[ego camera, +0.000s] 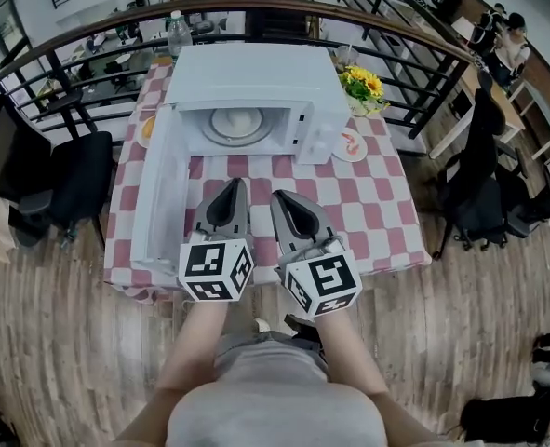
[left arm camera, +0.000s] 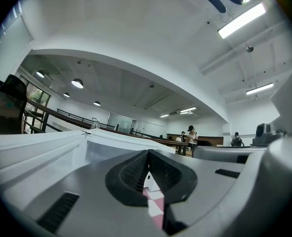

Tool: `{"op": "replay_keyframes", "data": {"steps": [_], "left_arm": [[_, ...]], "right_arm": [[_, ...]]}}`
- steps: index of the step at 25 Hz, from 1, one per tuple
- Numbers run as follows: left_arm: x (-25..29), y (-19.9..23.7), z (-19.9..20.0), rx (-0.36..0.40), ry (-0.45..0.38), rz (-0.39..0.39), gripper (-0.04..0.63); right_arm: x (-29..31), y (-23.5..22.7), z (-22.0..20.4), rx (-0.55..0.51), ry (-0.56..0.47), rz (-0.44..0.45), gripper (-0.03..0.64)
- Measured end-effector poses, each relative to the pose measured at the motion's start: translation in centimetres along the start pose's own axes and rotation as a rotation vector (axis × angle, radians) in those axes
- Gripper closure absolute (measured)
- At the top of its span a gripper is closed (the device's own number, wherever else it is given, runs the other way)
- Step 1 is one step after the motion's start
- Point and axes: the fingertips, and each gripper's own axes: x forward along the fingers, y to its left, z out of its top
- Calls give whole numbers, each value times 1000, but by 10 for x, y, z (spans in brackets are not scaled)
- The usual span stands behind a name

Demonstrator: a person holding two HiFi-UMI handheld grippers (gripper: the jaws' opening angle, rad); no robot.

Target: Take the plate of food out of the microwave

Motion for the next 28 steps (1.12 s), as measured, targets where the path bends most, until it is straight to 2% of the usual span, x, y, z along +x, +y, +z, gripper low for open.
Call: {"op": "replay_keyframes", "data": {"steps": [7,8,9,14,16,19,22,28], "left_arm": [[23,13,-17,-39,50,3,601],[26,14,-20,-45,60,-5,575],[30,15,-23,-54,69,-13,518],[47,23,-35,-87,98,-14,467],[54,30,-41,-137,112,-2,434],[65,41,-49,-270,125,15,355],[74,55,-57,-373,130,35,348],[98,84,-76,-508,147,73,348]], "right_arm": [[19,-13,-9,14,9,8,591],[22,-14,-11,16,11,9,591],[25,-16,-13,17,13,10,591],[39,-24,-22,22,28,20,591],[46,-26,-26,20,36,29,591],[56,-32,-30,23,43,37,591],[67,-38,-35,30,50,41,591],[94,-53,-44,38,61,54,591]]}}
